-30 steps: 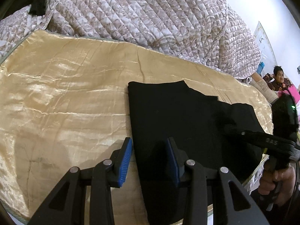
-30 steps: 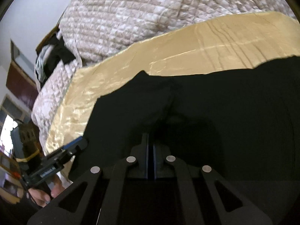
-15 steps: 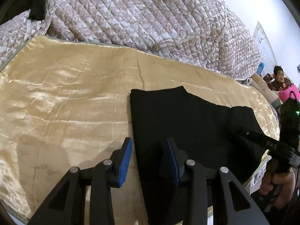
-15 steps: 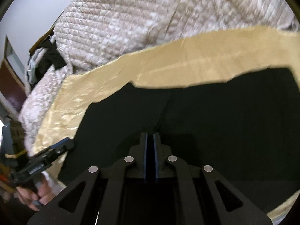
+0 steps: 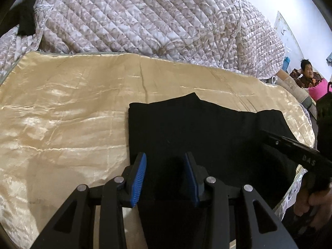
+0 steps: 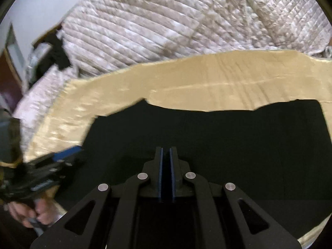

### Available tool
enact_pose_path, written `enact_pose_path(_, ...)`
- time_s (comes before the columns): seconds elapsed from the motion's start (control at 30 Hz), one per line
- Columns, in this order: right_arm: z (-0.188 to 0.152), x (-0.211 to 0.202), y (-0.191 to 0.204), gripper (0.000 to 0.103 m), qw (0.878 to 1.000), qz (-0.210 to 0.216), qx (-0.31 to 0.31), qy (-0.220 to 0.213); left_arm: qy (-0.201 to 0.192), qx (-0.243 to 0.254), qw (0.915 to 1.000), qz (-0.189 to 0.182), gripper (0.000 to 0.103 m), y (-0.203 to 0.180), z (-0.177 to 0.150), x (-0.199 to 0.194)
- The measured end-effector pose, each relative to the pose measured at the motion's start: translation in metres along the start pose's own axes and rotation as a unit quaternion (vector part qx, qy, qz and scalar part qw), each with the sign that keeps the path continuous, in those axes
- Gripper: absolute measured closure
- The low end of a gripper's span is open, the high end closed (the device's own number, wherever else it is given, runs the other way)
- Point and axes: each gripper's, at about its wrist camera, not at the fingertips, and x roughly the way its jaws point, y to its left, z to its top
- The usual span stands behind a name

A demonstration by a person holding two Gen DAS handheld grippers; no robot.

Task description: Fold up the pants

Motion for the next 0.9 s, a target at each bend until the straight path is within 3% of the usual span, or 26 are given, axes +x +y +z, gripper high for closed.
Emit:
enact_pose_path(0.17,-0.014,0.019,0.014,0.087,0.999,0.007,-0.033,0.039,-0.002,0.030,0.9992,0.025,0.063,-0.011,-0.009,0.000)
enact_pose_path(0.37,-0.017,-0.001,0.024,0.087,0.997,-0.018,-0.073,0.001,-0.003,0.035,0.9988,0.034,0.063,-0.019,-0.011,-0.012)
enact_pose_path(0.57,-0.038,-0.005,0.040,0.087,0.994,-0.004,-0.110,0.011,0.000,0.042,0.9984,0.038,0.063,-0.026,-0.023,-0.020)
enact_pose_path(0.9,-0.047,-0.010,0.027,0.085,0.996,-0.028,-0.088,0.008,-0.002,0.056,0.9973,0.047,0.061,-0.035,-0.031,-0.019)
